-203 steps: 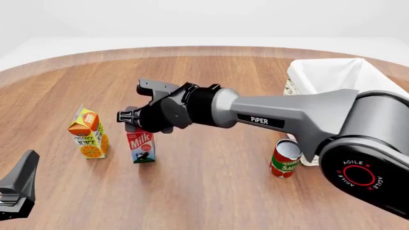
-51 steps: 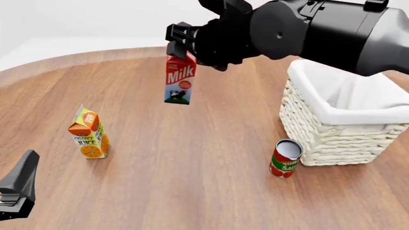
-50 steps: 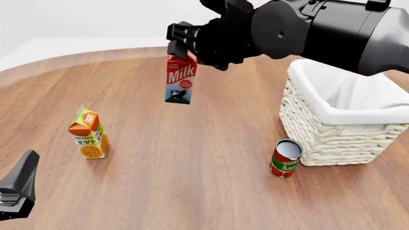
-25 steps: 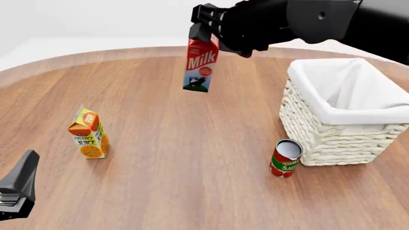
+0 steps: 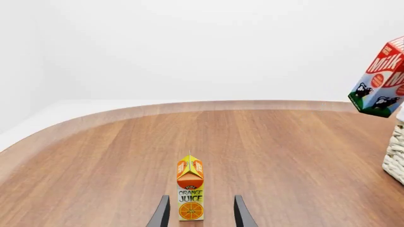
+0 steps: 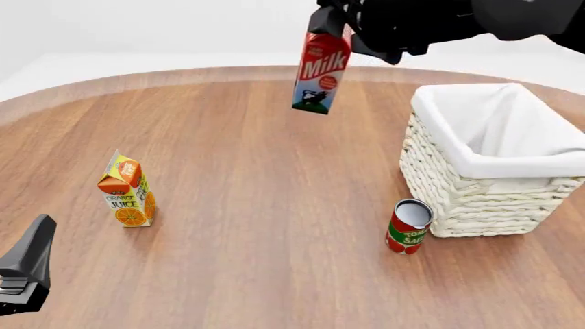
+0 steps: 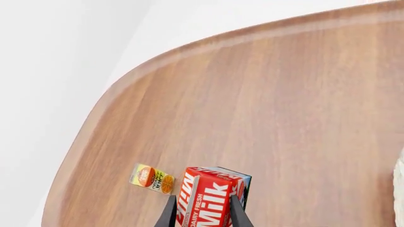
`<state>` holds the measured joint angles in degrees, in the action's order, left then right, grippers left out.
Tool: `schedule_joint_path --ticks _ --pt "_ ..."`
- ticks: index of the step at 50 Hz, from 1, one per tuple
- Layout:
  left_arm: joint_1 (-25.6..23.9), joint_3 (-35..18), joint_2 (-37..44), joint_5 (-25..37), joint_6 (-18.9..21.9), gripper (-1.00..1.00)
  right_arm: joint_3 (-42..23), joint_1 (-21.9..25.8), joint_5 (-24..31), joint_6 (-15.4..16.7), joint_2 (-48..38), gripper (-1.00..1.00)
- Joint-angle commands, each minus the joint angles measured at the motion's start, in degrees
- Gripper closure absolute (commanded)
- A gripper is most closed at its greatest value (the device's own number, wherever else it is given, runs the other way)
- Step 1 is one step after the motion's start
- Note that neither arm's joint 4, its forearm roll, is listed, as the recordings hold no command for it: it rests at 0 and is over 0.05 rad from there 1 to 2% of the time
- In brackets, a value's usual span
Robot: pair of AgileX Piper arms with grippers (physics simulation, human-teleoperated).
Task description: Pick the milk and place it in the basket.
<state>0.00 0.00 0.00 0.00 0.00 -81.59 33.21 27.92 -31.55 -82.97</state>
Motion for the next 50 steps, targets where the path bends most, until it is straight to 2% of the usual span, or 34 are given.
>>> schedule_joint_path --ticks 1,50 --pt "0.00 0.00 0.00 0.00 0.00 -1.00 -0.30 -2.22 0.11 -0.34 2.79 1.00" --pt "0.00 0.00 0.00 0.00 0.00 -1.00 2.63 -11.46 2.99 0.70 10.86 1.00"
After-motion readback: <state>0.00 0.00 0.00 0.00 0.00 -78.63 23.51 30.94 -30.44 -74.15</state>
